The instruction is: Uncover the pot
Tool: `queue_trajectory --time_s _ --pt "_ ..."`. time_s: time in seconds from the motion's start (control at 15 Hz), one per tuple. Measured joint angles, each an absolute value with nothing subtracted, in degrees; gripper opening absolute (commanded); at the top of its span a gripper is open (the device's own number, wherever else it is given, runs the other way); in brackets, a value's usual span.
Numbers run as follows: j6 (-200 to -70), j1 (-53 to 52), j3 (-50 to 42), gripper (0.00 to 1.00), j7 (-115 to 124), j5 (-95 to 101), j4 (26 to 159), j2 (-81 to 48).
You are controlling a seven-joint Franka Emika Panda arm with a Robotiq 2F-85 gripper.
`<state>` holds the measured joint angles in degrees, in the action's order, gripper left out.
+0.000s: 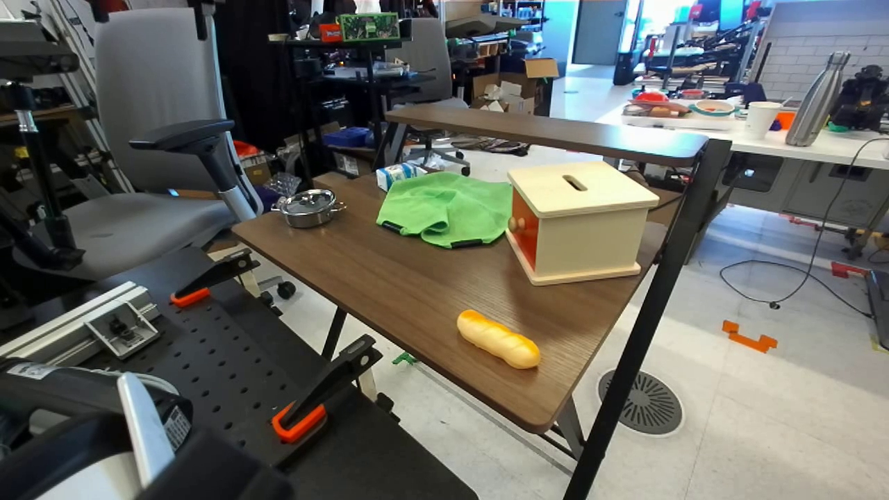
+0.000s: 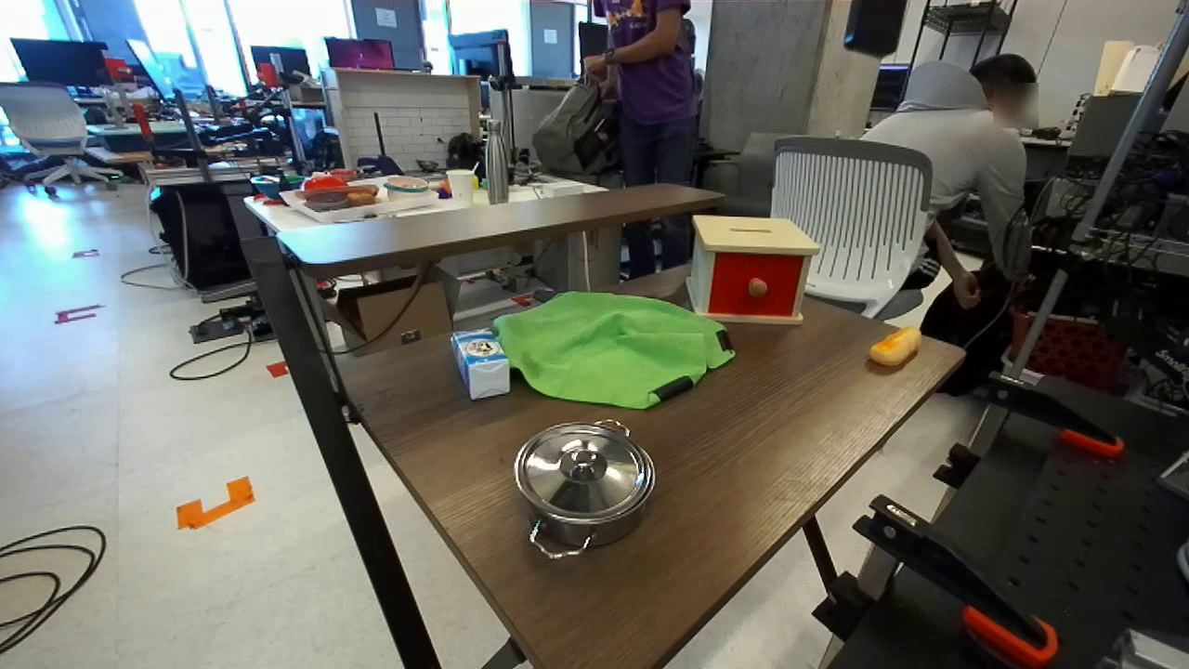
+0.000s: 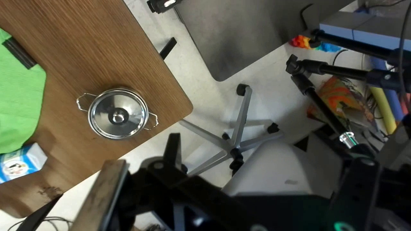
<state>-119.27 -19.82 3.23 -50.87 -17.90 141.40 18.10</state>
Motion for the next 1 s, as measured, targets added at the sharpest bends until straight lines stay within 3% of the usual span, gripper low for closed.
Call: queue_trajectory --time_s 0.47,1.0 --pt "-125.29 -19.67 10.01 1.0 -48.26 -8.81 141.27 7.9" --pt "-131.99 -17.91 11.21 1.0 -40.76 1.45 138.46 -3.3"
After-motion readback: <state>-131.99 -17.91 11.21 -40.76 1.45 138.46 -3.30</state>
